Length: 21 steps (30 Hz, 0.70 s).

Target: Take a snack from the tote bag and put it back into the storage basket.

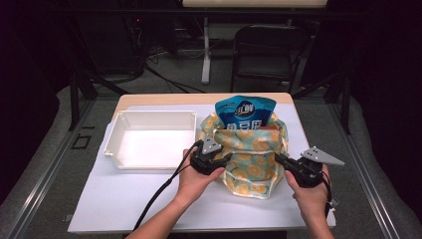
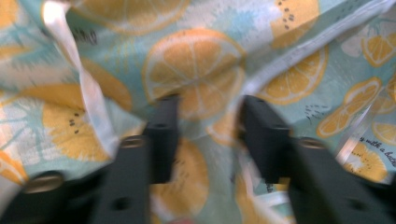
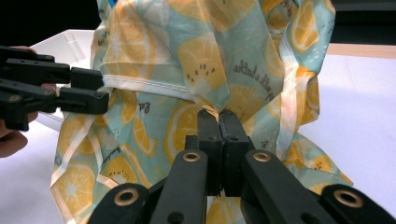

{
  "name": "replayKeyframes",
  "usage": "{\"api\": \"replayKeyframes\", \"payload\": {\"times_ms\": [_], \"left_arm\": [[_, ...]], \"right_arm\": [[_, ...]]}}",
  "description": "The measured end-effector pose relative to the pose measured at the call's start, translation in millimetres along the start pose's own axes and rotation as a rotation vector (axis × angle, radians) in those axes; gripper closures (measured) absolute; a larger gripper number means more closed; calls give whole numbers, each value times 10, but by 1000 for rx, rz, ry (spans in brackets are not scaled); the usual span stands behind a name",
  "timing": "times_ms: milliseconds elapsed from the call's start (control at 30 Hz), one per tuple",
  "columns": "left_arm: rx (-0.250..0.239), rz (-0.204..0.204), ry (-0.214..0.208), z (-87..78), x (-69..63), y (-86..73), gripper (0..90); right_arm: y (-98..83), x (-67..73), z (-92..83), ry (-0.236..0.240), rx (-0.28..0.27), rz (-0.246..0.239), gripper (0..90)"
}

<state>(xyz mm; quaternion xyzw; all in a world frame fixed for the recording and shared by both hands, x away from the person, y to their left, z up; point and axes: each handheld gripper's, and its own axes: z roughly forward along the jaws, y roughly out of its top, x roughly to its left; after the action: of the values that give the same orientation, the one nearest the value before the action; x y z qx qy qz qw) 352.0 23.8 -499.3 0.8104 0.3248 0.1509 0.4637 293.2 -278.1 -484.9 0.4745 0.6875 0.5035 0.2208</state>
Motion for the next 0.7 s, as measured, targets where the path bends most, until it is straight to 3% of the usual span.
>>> {"api": "replayKeyframes", "payload": {"times_ms": [100, 133, 300, 467, 533, 600, 667, 700], "left_arm": [[-2, 0, -40, -19, 20, -23, 883], [-4, 2, -52, -28, 23, -34, 900], [13, -44, -78, -24, 28, -162, 900], [62, -86, -71, 25, 15, -336, 900], [92, -106, -69, 52, 23, -408, 900], [147, -117, -72, 97, 26, -483, 900], [187, -114, -50, 142, 21, -567, 900], [199, -126, -51, 159, 24, -612, 900]], "right_arm": [[-32, 11, 33, -2, 19, -15, 898], [-51, 12, 49, -1, 23, -7, 898], [-154, -13, 116, -16, 79, 13, 898], [-290, -72, 255, -36, 214, 43, 897], [-357, -122, 312, -38, 298, 50, 897], [-452, -145, 404, -40, 337, 76, 897], [-533, -144, 485, -41, 360, 96, 894], [-538, -162, 486, -46, 396, 75, 889]]}}
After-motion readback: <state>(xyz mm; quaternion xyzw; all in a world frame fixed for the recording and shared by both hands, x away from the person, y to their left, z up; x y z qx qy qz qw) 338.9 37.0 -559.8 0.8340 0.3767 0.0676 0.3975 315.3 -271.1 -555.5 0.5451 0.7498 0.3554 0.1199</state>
